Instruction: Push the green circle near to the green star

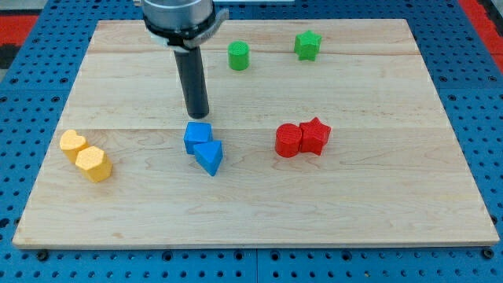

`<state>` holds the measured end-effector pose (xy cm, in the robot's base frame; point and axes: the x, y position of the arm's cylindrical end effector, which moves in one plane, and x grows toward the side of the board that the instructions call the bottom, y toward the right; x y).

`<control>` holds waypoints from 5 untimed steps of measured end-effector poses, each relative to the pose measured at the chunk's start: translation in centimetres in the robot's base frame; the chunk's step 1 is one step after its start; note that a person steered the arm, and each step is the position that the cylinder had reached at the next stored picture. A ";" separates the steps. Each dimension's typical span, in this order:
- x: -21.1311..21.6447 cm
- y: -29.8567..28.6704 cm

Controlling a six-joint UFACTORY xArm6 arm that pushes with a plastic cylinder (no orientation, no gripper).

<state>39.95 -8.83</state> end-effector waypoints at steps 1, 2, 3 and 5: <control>-6.4 1.8; -8.9 5.0; -9.5 4.4; -12.3 13.3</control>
<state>27.61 4.44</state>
